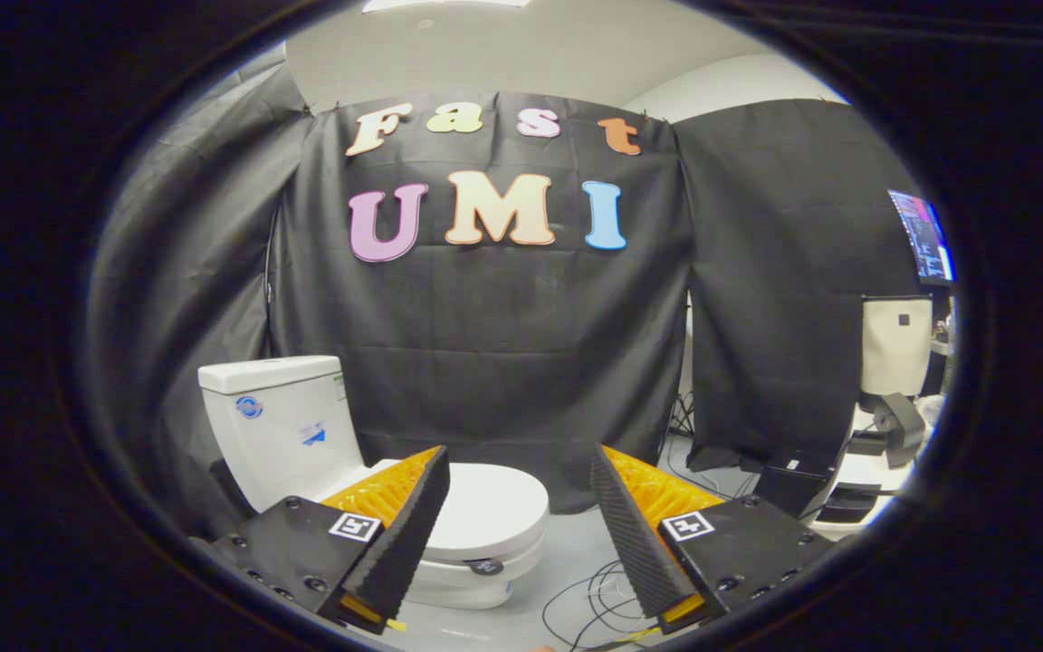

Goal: Open the toilet lid.

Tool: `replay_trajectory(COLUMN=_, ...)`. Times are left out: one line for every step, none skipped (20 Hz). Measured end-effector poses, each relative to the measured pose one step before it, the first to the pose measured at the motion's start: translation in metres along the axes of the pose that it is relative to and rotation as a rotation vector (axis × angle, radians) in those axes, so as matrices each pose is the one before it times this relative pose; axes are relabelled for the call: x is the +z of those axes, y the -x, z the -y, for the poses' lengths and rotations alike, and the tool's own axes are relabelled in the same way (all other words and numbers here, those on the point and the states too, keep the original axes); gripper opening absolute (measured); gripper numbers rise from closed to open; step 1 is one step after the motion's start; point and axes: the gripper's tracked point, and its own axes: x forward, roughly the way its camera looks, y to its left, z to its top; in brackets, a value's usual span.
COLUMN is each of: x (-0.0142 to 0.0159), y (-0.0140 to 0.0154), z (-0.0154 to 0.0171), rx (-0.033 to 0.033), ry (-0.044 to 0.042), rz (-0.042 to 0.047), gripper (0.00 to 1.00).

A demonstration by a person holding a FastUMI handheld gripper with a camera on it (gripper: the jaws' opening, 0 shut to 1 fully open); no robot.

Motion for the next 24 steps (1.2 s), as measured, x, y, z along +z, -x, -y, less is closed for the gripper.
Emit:
replay_trajectory(x=-0.00183, y=0.00041, z=0.00128, rx=-0.00481, ry=-0.00502, rz=-0.00035, gripper=0.97)
replay_trajectory(x=0.00011, y=0.00017, z=0.00151, rx=-0.00491, ry=-0.00742, rz=-0.00047, gripper=0.97)
replay_trajectory(x=-0.00067, y=-0.00054, z=0.00056, rx=-0.003, ry=-0.00564, rz=0.00007, gripper=0.97)
replay_trajectory(x=-0.00065, y=-0.00028, z=-0.0003, rx=-0.00059, ry=-0.00133, rz=-0.00018, gripper=0.97)
replay_trajectory(x=-0.00126, y=-0.00024, z=-0.00042, rx=-0.00061, ry=0.00136, rz=-0.00221, gripper=0.97)
replay_trajectory(x=-0.00038, y=-0.00016, z=0.0001, rx=-0.00089, ry=0.00049, rz=-0.0029, gripper=0.97)
replay_trajectory(x=-0.00115, y=-0.00039, z=0.00043, rx=-0.0006, ry=-0.00174, rz=-0.00268, gripper=0.97)
replay_trajectory(x=0.0007, y=-0.00073, z=-0.00067, rx=0.00099, ry=-0.00335, rz=-0.00056, gripper=0.97)
replay_trajectory(x=-0.00013, y=-0.00052, z=-0.00107, rx=0.00208, ry=-0.00262, rz=-0.00017, gripper=0.97)
replay_trajectory(x=0.00096, y=-0.00072, z=-0.00037, rx=-0.00162, ry=-0.00129, rz=0.00104, gripper=0.97)
replay_trajectory(x=0.0011, y=-0.00183, z=0.00121, rx=-0.00314, ry=-0.00303, rz=0.00382, gripper=0.97)
replay_trajectory(x=0.00356, y=-0.00182, z=-0.00017, rx=-0.0027, ry=-0.00595, rz=0.00359, gripper=0.97)
replay_trajectory(x=0.0026, y=-0.00281, z=-0.00139, rx=0.00006, ry=-0.00456, rz=0.00522, gripper=0.97)
replay_trajectory(x=0.00328, y=-0.0038, z=-0.00155, rx=0.00297, ry=-0.00076, rz=0.00304, gripper=0.97)
replay_trajectory(x=0.00051, y=-0.00218, z=-0.00285, rx=0.00351, ry=0.00034, rz=-0.00001, gripper=0.97)
replay_trajectory(x=0.0027, y=-0.00216, z=-0.00277, rx=0.00537, ry=-0.00139, rz=0.00148, gripper=0.97)
replay_trajectory(x=0.00211, y=-0.00291, z=-0.00236, rx=0.00705, ry=-0.00361, rz=0.00261, gripper=0.97)
replay_trajectory(x=0.00119, y=-0.00292, z=-0.00369, rx=0.00769, ry=-0.00565, rz=-0.00073, gripper=0.97)
replay_trajectory(x=-0.00054, y=-0.00266, z=-0.00345, rx=0.00628, ry=-0.00497, rz=-0.00445, gripper=0.97)
replay_trajectory(x=-0.00119, y=-0.00265, z=-0.00286, rx=0.00491, ry=-0.00434, rz=-0.00872, gripper=0.97)
replay_trajectory(x=-0.00102, y=-0.00299, z=-0.00231, rx=0.00038, ry=-0.0064, rz=-0.01045, gripper=0.97)
replay_trajectory(x=0.00035, y=-0.00333, z=-0.00129, rx=0.00011, ry=-0.01098, rz=-0.01048, gripper=0.97)
replay_trajectory(x=0.00011, y=-0.00415, z=-0.00333, rx=0.00263, ry=-0.01264, rz=-0.00817, gripper=0.97)
replay_trajectory(x=0.00143, y=-0.00408, z=-0.00274, rx=0.00037, ry=-0.01217, rz=-0.0074, gripper=0.97)
